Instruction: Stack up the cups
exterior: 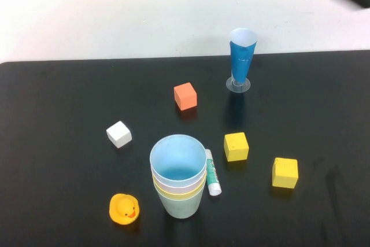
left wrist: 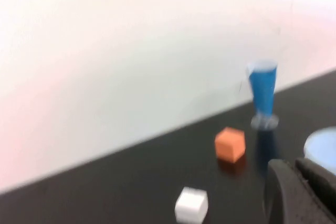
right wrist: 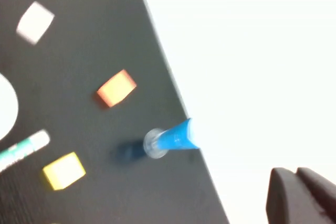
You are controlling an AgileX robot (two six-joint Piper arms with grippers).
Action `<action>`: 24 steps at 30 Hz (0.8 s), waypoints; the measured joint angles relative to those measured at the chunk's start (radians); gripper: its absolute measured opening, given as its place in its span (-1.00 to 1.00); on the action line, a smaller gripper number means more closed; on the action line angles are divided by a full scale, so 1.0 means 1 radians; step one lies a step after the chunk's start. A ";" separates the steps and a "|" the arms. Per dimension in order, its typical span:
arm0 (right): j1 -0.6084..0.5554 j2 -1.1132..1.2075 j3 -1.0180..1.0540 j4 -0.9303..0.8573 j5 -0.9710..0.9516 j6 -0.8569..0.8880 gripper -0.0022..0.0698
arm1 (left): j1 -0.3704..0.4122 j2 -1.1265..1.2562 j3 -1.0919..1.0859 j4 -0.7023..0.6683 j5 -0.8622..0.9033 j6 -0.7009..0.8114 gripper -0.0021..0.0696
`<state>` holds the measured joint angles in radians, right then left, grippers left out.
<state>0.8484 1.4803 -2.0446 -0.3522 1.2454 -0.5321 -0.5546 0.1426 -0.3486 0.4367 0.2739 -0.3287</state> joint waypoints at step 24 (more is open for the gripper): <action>0.000 -0.838 1.591 0.335 -0.799 0.173 -0.94 | 0.000 0.000 0.063 -0.025 0.172 -0.105 -0.94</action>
<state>0.8484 0.6423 -0.4531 -0.0171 0.4461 -0.3588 -0.5546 0.1426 -0.2857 0.4119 0.4461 -0.4338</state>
